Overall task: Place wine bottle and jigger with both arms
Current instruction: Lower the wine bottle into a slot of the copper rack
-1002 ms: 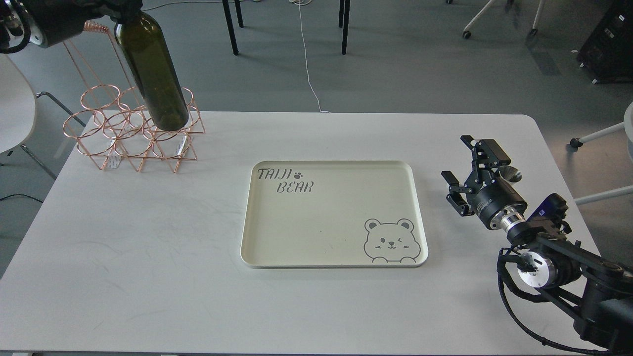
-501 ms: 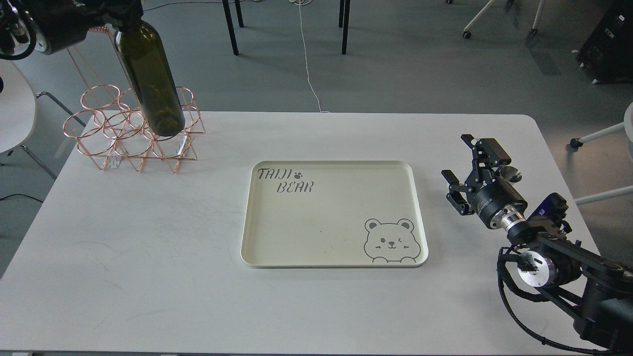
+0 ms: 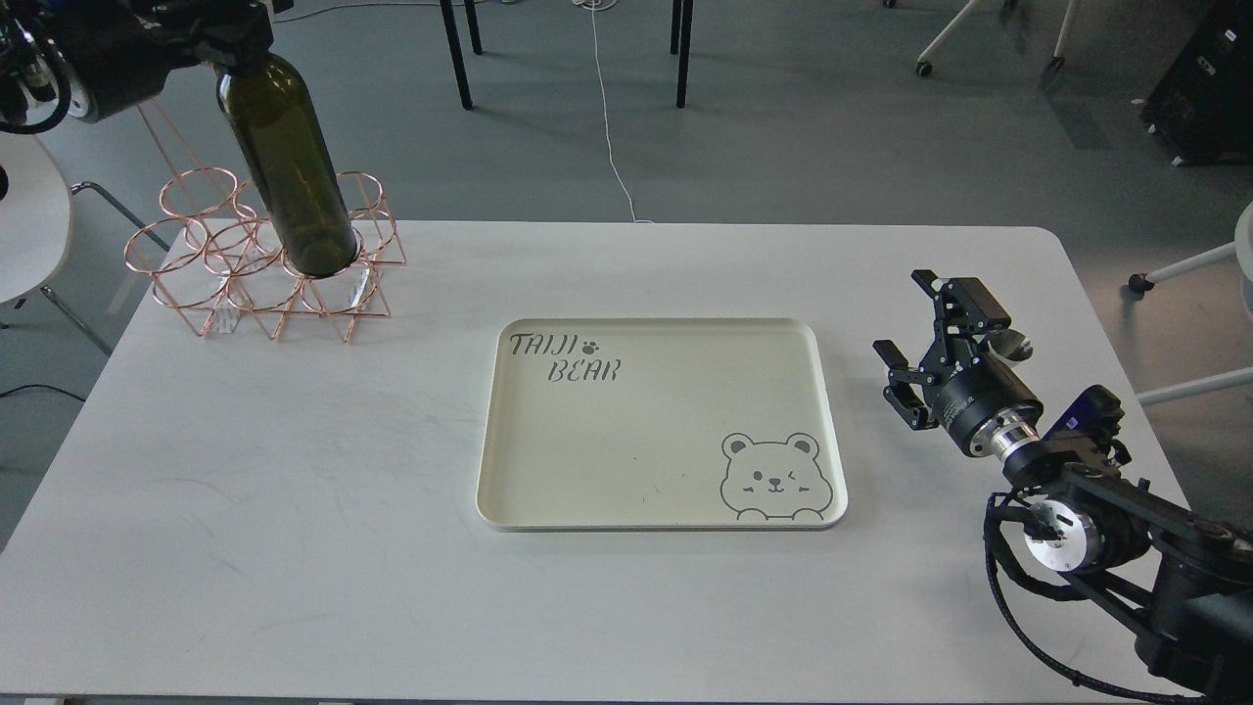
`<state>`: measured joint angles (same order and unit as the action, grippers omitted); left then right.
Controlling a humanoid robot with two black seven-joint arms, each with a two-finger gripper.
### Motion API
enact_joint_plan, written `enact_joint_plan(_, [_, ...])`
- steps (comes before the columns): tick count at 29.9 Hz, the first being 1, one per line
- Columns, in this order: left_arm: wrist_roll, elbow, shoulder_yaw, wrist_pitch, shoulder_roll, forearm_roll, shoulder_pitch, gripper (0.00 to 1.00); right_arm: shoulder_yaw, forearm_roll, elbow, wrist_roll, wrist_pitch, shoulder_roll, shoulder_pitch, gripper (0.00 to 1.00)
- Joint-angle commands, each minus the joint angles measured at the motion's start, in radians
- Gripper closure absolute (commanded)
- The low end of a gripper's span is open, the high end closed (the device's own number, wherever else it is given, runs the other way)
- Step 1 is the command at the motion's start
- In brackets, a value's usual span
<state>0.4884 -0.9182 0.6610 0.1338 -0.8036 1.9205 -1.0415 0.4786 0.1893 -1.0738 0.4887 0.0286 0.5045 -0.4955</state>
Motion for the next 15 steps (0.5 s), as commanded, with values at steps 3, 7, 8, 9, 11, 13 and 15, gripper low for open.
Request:
enact_joint_plan(3, [0.0, 0.015, 0.0, -0.01, 0.014, 0.002, 0.011, 0.91, 0.002, -0.001, 0.0, 0.0, 0.001, 0.0, 0.0, 0.03])
enact_joint_plan(7, [0.0, 0.036, 0.0, -0.028, 0.027, 0.002, 0.024, 0.91, 0.0, 0.001, 0.0, 0.0, 0.001, 0.0, 0.002, 0.03])
enact_joint_plan(8, [0.0, 0.039, 0.0, -0.029, 0.029, 0.002, 0.026, 0.9, 0.002, 0.001, 0.0, 0.0, 0.001, 0.0, 0.003, 0.03])
enact_joint_plan(9, [0.0, 0.042, 0.0, -0.03, 0.033, 0.002, 0.026, 0.9, 0.0, -0.001, 0.0, 0.0, 0.001, 0.0, 0.005, 0.03])
enact_joint_plan(11, [0.0, 0.05, 0.0, -0.03, 0.038, 0.002, 0.028, 0.9, 0.002, 0.001, -0.001, 0.0, -0.001, 0.0, 0.011, 0.03])
enact_joint_plan(13, [0.0, 0.055, 0.0, -0.03, 0.046, 0.002, 0.031, 0.9, 0.003, 0.001, -0.002, 0.0, 0.001, -0.001, 0.011, 0.03])
enact_joint_plan(15, [0.0, 0.062, 0.0, -0.031, 0.049, 0.002, 0.038, 0.89, 0.003, 0.001, -0.002, 0.0, 0.001, 0.0, 0.011, 0.03])
